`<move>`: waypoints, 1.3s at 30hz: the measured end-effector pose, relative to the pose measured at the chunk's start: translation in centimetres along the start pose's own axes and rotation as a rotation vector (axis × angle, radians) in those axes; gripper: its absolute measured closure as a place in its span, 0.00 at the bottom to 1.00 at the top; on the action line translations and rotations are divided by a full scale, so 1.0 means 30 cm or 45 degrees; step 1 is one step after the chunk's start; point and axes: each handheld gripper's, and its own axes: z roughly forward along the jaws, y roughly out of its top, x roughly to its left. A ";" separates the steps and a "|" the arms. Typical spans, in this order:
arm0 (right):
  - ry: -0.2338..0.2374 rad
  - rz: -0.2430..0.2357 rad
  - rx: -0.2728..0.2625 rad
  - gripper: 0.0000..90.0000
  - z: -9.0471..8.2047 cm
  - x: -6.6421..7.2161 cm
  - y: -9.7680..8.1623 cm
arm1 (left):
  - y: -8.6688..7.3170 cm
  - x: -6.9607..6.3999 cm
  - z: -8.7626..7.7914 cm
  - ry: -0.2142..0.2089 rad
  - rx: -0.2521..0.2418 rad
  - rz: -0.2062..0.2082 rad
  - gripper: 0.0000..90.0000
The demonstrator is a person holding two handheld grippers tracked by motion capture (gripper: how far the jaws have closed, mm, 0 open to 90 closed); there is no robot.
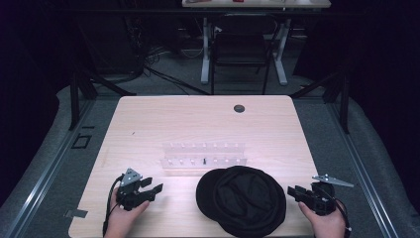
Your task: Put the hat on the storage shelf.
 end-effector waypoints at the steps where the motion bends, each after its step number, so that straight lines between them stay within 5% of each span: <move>1: 0.000 0.000 0.000 0.71 0.000 0.000 0.000 | 0.000 0.001 0.000 -0.001 -0.006 -0.014 0.52; 5: -0.025 -0.053 -0.040 0.71 -0.028 0.013 0.009 | -0.005 0.001 -0.005 -0.010 -0.009 -0.027 0.52; 15: 0.046 0.001 0.070 0.75 -0.040 0.018 0.027 | -0.014 -0.001 -0.029 0.004 -0.037 -0.028 0.52; 23: 0.143 0.100 0.134 0.77 -0.070 0.045 0.070 | -0.007 0.015 -0.030 -0.006 -0.052 -0.047 0.52; 32: 0.092 0.047 0.361 0.79 -0.010 0.076 0.091 | -0.003 -0.005 -0.029 -0.019 -0.057 -0.028 0.52; 39: 0.115 0.091 0.473 0.85 0.017 0.067 0.117 | -0.003 -0.005 -0.032 -0.020 -0.057 -0.024 0.52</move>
